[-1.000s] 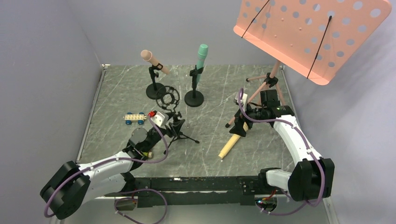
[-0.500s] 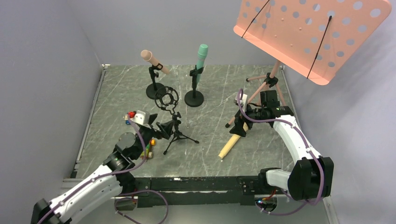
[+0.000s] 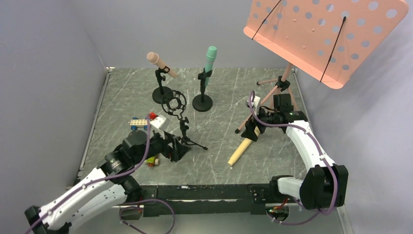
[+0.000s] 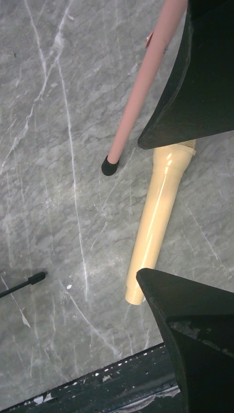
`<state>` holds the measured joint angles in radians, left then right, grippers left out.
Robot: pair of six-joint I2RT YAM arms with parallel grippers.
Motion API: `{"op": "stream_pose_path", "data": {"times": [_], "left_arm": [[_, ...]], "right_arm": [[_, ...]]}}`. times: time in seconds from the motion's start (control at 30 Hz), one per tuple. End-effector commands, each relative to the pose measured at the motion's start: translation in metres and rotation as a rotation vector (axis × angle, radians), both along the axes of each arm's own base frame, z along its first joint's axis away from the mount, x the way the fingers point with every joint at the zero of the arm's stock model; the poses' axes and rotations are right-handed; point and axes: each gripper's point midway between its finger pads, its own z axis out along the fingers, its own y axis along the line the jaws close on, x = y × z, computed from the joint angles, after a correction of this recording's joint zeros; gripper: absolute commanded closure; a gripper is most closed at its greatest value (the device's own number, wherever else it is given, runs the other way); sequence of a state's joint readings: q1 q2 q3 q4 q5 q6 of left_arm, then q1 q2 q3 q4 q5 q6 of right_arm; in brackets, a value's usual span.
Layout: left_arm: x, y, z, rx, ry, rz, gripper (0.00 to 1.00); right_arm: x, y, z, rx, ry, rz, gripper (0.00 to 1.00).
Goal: Attach the microphones to the stand
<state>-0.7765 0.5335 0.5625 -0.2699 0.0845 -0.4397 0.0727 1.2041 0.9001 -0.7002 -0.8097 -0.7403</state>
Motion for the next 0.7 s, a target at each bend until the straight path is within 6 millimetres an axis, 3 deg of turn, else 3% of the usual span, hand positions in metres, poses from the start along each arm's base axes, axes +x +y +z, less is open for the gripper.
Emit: {"op": "stream_pose_path", "data": {"times": [0.0, 0.17, 0.27, 0.3, 0.47, 0.67], "left_arm": [[-0.036, -0.041, 0.023, 0.022, 0.045, -0.233, 0.07], [-0.052, -0.095, 0.03, 0.157, 0.055, -0.309, 0.06], [-0.048, -0.129, 0.009, 0.237, 0.067, -0.321, 0.06], [-0.043, -0.14, -0.008, 0.282, 0.084, -0.321, 0.07], [-0.02, -0.192, -0.057, 0.389, 0.072, -0.343, 0.14], [-0.002, -0.25, -0.095, 0.481, 0.097, -0.393, 0.25]], "right_arm": [[0.019, -0.007, 0.015, -0.006, -0.06, -0.061, 0.0], [0.028, -0.02, 0.015, -0.027, -0.06, -0.133, 0.0], [0.035, -0.03, 0.017, -0.036, -0.054, -0.195, 0.0], [0.039, -0.038, 0.018, -0.034, -0.05, -0.233, 0.0], [0.047, -0.064, 0.023, -0.023, -0.048, -0.346, 0.01], [0.05, -0.077, 0.024, -0.022, -0.043, -0.396, 0.02]]}}
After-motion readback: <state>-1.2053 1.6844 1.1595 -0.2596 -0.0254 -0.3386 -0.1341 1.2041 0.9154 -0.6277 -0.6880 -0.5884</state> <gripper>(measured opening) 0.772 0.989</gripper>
